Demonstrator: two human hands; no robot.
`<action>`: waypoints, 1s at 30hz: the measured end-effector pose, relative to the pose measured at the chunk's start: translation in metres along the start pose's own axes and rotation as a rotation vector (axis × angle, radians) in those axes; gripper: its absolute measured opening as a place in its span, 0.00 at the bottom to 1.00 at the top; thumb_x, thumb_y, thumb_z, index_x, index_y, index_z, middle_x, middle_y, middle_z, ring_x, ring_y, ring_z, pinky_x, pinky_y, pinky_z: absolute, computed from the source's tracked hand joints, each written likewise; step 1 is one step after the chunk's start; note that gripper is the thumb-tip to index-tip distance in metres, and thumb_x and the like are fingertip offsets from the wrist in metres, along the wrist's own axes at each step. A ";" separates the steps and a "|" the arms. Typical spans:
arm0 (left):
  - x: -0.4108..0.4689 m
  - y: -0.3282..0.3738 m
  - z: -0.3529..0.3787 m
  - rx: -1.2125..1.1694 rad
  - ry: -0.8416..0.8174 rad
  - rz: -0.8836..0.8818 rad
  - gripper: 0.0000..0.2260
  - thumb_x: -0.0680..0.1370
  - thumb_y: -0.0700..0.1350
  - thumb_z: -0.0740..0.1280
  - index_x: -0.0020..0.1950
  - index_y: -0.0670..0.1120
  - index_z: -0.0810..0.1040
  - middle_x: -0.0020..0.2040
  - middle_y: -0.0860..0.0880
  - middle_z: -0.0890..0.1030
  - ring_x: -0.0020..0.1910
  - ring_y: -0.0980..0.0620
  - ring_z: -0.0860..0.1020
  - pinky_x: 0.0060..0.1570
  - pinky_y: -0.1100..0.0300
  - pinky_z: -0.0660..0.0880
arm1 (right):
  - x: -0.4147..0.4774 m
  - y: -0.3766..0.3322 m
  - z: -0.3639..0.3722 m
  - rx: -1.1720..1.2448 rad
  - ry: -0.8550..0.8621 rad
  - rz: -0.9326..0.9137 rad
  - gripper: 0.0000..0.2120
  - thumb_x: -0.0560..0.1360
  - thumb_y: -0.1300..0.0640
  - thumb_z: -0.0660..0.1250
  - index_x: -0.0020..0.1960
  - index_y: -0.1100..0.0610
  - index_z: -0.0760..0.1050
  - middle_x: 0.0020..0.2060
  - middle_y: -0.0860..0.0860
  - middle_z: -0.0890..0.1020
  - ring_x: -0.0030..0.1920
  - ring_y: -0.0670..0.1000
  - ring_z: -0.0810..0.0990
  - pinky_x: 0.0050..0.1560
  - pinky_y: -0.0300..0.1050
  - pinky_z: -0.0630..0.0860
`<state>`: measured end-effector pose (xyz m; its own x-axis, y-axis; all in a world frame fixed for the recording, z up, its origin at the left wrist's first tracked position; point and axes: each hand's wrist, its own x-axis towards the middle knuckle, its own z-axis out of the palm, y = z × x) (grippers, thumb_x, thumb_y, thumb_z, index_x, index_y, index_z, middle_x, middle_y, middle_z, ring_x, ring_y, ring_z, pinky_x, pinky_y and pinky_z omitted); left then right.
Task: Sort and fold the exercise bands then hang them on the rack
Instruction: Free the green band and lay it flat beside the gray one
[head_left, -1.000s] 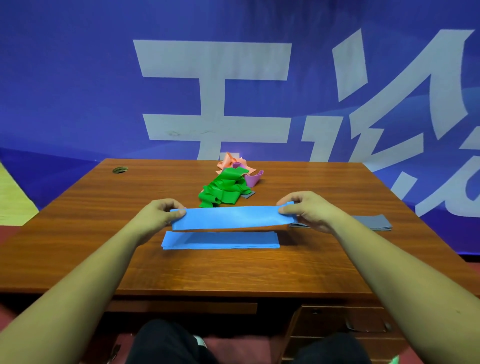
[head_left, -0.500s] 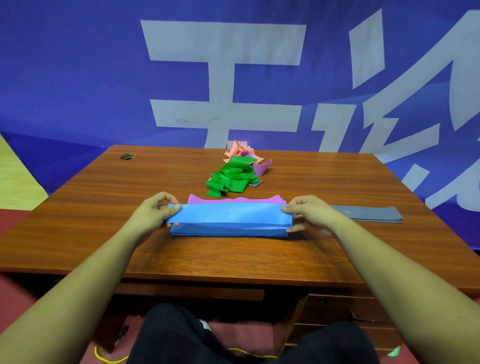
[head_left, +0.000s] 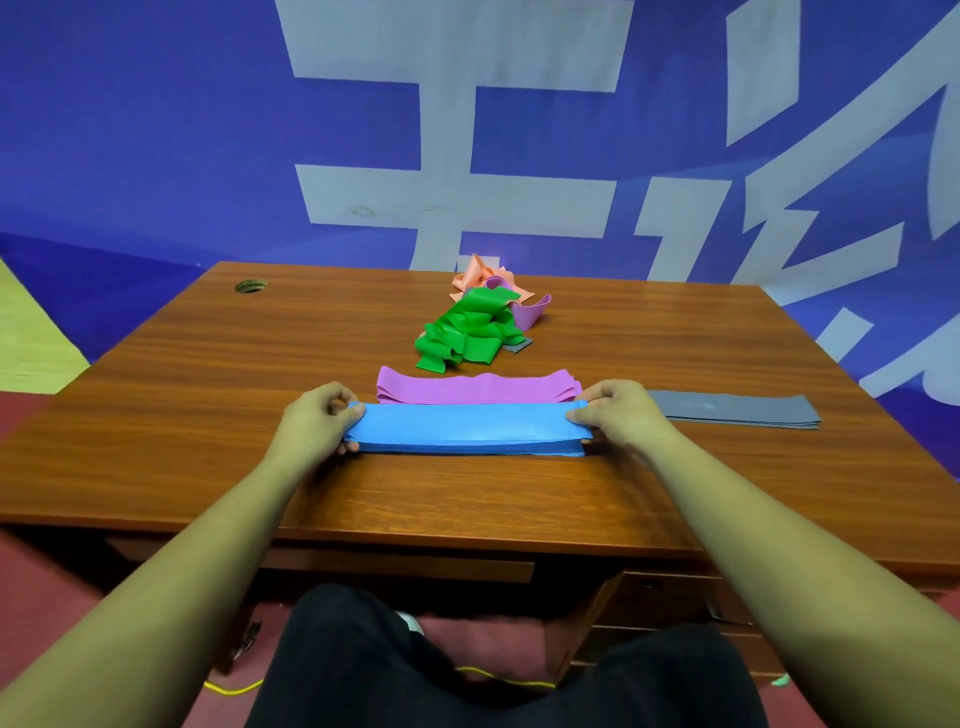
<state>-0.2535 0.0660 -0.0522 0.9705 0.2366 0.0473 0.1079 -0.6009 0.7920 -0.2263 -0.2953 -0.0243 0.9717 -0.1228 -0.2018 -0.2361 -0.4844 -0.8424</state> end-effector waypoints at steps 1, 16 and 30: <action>0.000 0.000 0.002 0.054 0.017 0.025 0.03 0.78 0.42 0.68 0.46 0.45 0.76 0.31 0.46 0.80 0.21 0.57 0.76 0.25 0.67 0.69 | 0.002 0.000 0.003 -0.014 0.025 -0.008 0.12 0.69 0.61 0.77 0.50 0.61 0.79 0.41 0.55 0.81 0.37 0.49 0.76 0.38 0.44 0.74; 0.009 -0.021 0.020 0.366 0.081 0.202 0.06 0.75 0.43 0.70 0.49 0.49 0.74 0.41 0.47 0.77 0.43 0.44 0.75 0.42 0.53 0.72 | -0.001 0.031 0.041 -0.275 0.233 -0.212 0.11 0.74 0.60 0.71 0.55 0.55 0.76 0.41 0.50 0.78 0.44 0.51 0.77 0.45 0.42 0.71; -0.002 -0.021 0.023 0.194 0.216 0.215 0.05 0.75 0.38 0.69 0.43 0.45 0.74 0.41 0.46 0.76 0.42 0.46 0.73 0.42 0.58 0.66 | -0.006 0.050 0.057 -0.517 0.324 -0.371 0.05 0.78 0.58 0.65 0.52 0.55 0.79 0.51 0.53 0.75 0.55 0.54 0.75 0.53 0.50 0.76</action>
<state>-0.2529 0.0608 -0.0828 0.9095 0.2326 0.3446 -0.0351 -0.7830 0.6210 -0.2430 -0.2692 -0.0934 0.9571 -0.0826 0.2779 0.0591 -0.8829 -0.4658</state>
